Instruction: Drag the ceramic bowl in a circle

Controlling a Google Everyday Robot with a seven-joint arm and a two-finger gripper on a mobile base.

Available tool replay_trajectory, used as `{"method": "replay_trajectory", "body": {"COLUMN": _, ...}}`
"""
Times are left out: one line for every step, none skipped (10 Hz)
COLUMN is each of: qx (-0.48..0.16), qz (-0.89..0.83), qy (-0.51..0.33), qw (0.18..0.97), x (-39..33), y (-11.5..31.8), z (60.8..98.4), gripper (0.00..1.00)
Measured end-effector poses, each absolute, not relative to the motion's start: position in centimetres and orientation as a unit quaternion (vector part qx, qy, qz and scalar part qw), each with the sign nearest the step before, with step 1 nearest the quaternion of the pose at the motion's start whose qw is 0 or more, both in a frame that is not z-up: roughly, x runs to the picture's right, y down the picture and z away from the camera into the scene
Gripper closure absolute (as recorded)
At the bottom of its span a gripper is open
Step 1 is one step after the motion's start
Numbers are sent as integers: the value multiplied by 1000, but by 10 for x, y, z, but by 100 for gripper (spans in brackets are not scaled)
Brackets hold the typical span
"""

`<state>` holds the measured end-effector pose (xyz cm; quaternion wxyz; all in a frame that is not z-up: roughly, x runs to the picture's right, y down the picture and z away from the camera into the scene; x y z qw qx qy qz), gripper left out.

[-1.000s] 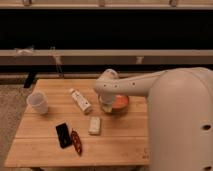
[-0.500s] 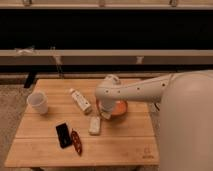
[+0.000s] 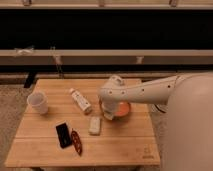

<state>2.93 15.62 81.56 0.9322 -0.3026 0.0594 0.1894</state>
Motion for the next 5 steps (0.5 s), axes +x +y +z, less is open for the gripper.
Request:
{"method": "replay_trajectory", "body": {"qx": -306, "qz": 189, "qy": 58, "qw": 931, "x": 30, "y": 157, "z": 816, "gripper": 20}}
{"method": "replay_trajectory", "body": {"qx": -312, "qz": 190, "qy": 49, "qw": 930, "x": 32, "y": 156, "z": 816, "gripper": 20}}
{"method": "replay_trajectory", "body": {"qx": -314, "qz": 192, "qy": 43, "qw": 929, "x": 33, "y": 155, "z": 816, "gripper": 20}}
{"method": "replay_trajectory", "body": {"qx": -315, "qz": 192, "qy": 40, "qw": 929, "x": 32, "y": 155, "z": 816, "gripper": 20}}
{"method": "replay_trajectory", "body": {"qx": -315, "qz": 191, "qy": 38, "qw": 929, "x": 29, "y": 156, "z": 816, "gripper": 20}}
